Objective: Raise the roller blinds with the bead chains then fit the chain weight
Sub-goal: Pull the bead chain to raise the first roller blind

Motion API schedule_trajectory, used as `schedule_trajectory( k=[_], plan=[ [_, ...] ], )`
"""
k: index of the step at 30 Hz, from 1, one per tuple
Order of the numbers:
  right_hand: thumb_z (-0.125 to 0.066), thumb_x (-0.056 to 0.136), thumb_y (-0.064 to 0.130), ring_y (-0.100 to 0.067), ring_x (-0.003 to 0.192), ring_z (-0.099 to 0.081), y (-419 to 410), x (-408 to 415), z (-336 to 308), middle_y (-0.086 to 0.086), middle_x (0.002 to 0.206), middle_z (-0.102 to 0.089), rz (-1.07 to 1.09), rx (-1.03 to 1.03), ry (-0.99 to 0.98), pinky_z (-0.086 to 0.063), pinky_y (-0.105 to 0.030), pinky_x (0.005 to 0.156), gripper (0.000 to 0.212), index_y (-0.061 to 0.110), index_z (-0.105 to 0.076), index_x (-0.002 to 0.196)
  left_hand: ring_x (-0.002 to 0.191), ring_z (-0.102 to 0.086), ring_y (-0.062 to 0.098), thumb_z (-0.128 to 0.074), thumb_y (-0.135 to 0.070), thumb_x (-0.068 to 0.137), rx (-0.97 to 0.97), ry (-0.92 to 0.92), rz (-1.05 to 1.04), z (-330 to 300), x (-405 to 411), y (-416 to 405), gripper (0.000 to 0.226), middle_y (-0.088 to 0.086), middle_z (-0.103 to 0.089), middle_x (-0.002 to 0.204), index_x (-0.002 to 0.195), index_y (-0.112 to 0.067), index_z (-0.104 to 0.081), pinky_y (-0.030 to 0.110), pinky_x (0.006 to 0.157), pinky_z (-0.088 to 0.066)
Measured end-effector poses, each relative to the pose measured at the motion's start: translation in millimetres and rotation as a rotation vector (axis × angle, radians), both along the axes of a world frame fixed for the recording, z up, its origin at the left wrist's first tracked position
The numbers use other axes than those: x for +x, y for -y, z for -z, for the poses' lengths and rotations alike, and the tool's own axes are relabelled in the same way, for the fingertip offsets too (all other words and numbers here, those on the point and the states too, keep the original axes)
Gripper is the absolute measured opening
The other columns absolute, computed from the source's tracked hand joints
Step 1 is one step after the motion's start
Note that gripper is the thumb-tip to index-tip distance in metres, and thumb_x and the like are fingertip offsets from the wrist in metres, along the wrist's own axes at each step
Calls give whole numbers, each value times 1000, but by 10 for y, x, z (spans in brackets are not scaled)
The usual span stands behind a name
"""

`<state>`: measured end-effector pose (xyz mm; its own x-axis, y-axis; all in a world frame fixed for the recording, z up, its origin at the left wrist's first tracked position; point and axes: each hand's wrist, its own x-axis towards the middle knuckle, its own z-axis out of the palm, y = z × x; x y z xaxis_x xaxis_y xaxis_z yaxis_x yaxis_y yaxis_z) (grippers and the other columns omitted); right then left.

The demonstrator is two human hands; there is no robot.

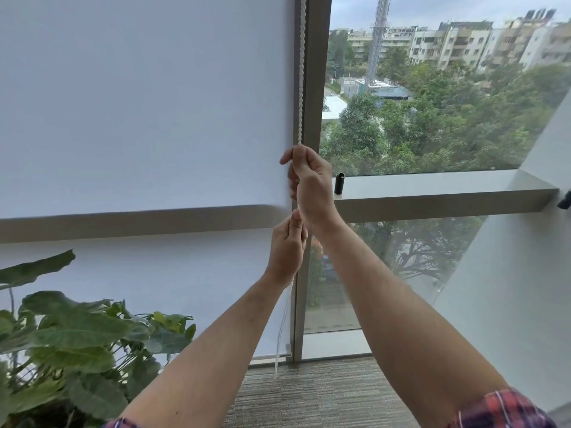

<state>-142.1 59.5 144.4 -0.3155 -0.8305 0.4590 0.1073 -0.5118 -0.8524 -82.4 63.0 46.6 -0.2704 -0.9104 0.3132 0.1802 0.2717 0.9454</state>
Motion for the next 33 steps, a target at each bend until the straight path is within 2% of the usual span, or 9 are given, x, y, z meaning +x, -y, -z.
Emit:
schedule_trajectory(
  k=[5, 9, 13, 16, 18, 22, 25, 29, 33],
  plan=[
    [-41, 104, 19, -4, 45, -29, -98, -77, 516, 6, 53, -35, 42, 60, -26, -23, -21, 41, 39, 22, -61, 71, 43, -26, 7, -35, -28, 106, 74, 81, 75, 416, 62, -112, 46, -4, -33, 51, 63, -16, -45, 21, 43, -23],
    [-43, 101, 24, -4, 42, -28, -192, -145, 730, 11, 50, -35, 65, 78, -37, -22, -22, 39, 35, 19, -59, 70, 45, -34, 9, -40, -36, 102, 125, 111, 168, 545, 169, -91, 46, 1, -39, 56, 63, -26, -62, 23, 45, -29],
    [-43, 100, 22, -4, 44, -32, -217, -209, 779, 16, 48, -39, 99, 70, -73, -27, -19, 43, 33, 14, -58, 71, 65, -56, 17, -43, -44, 94, 225, -64, 117, 448, 213, 41, 40, 3, -59, 73, 95, -16, -71, 34, 63, -45],
    [-43, 100, 15, 2, 46, -41, -243, -157, 922, 17, 50, -51, 83, 88, -78, -34, -14, 47, 33, 13, -56, 69, 79, -63, 20, -44, -48, 94, 170, -141, 92, 172, 165, 132, 41, 4, -67, 83, 98, -17, -72, 35, 73, -49],
    [-44, 98, 17, 0, 46, -36, -260, -108, 1081, 17, 50, -47, 60, 115, -60, -31, -14, 46, 33, 16, -55, 66, 84, -64, 18, -45, -49, 94, 114, -176, 105, -64, 129, 160, 39, 2, -69, 85, 99, -20, -71, 32, 77, -49],
    [-45, 98, 28, -2, 44, -29, -294, -37, 1315, 16, 47, -39, 58, 194, -64, -25, -19, 43, 39, 27, -61, 62, 85, -65, 23, -44, -46, 98, -34, -183, 170, -460, 56, 157, 41, 5, -68, 86, 110, -13, -66, 32, 74, -52],
    [-45, 98, 28, -2, 43, -27, -311, -20, 1360, 17, 46, -38, 63, 204, -65, -24, -20, 41, 41, 29, -61, 61, 68, -61, 18, -39, -37, 102, -91, -172, 191, -615, -33, 130, 39, -2, -63, 75, 111, -8, -64, 29, 62, -51],
    [-43, 99, 23, -1, 44, -27, -332, -48, 1378, 16, 48, -38, 72, 194, -77, -24, -18, 42, 45, 33, -57, 58, 46, -29, 7, -38, -35, 104, -27, -219, 200, -624, -106, 75, 37, -10, -37, 60, 106, -13, -68, 20, 42, -27],
    [-43, 100, 24, -2, 45, -26, -389, -65, 1551, 16, 48, -35, 71, 221, -65, -23, -17, 42, 43, 32, -56, 60, 48, -27, 8, -38, -32, 105, -37, -205, 198, -527, -108, 18, 34, -6, -36, 64, 106, -14, -67, 27, 43, -17]
  ],
)
